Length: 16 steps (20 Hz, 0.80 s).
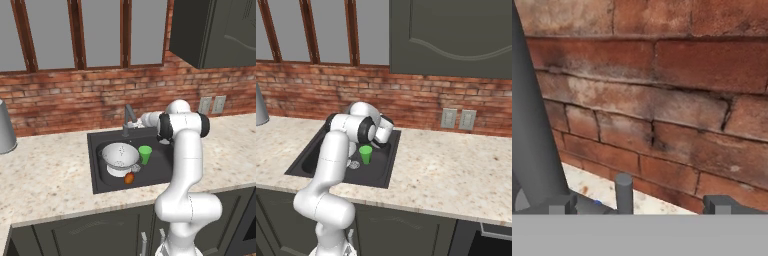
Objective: Pick the cup and colander and place them in the sink. Then turn on the water.
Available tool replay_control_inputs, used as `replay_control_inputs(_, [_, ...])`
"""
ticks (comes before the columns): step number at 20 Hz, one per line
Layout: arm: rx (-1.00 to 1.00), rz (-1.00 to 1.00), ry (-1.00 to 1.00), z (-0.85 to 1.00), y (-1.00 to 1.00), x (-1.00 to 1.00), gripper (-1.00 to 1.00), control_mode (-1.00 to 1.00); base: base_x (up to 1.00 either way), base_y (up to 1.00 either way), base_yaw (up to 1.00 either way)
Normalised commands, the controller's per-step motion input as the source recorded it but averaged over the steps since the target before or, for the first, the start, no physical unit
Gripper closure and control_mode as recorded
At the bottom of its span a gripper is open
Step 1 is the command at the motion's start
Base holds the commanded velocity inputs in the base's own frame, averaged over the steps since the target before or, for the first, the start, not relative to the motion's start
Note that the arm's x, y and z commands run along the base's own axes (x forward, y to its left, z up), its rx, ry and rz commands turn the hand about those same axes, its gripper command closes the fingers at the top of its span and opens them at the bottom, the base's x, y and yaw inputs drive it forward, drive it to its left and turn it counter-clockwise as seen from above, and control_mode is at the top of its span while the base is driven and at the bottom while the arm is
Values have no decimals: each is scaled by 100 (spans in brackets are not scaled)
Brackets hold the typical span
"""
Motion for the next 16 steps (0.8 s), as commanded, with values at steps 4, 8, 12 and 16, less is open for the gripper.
replay_control_inputs(4, [1,-1,-1,-1,0,0,-100,-100,0,0,0])
replay_control_inputs(8, [1,-3,-2,0,0,0,-100,-100,0,0,0])
replay_control_inputs(12, [2,-5,-2,-3,0,0,-100,-100,0,0,0])
replay_control_inputs(16, [0,-5,0,-3,0,0,-100,-100,0,0,0])
